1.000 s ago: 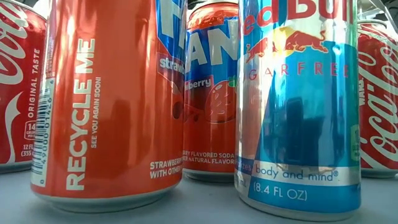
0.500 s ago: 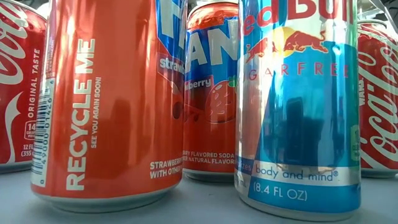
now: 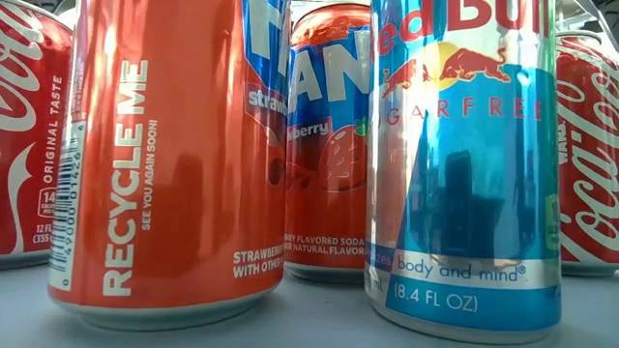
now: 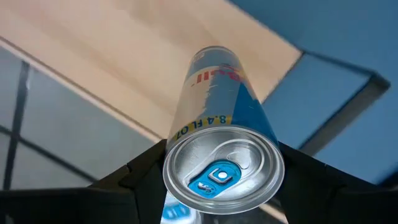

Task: Place canned beverage on shelf
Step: Put the left blue soda can on the shelf aligned with the other blue soda can

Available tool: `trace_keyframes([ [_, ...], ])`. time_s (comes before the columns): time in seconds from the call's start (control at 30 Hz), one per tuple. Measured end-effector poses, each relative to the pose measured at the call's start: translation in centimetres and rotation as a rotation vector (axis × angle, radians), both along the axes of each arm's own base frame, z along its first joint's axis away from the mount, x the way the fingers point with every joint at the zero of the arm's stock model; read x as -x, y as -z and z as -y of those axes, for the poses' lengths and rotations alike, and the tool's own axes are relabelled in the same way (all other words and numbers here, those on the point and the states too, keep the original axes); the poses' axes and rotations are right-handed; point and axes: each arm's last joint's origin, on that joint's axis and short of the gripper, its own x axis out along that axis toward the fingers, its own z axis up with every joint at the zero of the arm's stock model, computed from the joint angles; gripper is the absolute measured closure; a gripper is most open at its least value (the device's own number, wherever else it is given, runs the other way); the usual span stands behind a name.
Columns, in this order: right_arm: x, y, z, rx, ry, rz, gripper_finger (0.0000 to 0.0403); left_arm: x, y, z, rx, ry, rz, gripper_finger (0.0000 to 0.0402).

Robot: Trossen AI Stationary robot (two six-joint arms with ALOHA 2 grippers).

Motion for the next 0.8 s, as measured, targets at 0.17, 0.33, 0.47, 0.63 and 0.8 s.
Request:
trace_keyframes([
  [0.17, 0.0, -0.1, 0.0, 0.013, -0.006, 0.000, 0.0186, 0.2, 0.7, 0.0, 0.023, 0.042, -0.032, 0.0175],
  [0.33, 0.0, -0.1, 0.0, 0.014, -0.007, -0.001, 0.0186, 0.3, 2.3, -0.1, -0.002, 0.056, -0.118, 0.0175],
  [0.47, 0.0, -0.1, 0.0, 0.014, -0.007, -0.002, 0.0186, 0.0, 3.0, -0.1, -0.067, 0.050, -0.155, 0.0175],
  [0.63, 0.0, -0.1, 0.0, 0.016, -0.008, -0.004, 0.0186, -0.5, 2.9, -0.1, -0.111, 0.085, -0.143, 0.0175],
  [0.8, 0.0, -0.1, 0.0, 0.016, -0.008, -0.004, 0.0186, -0.4, 2.9, 0.0, -0.115, 0.107, -0.156, 0.0175],
])
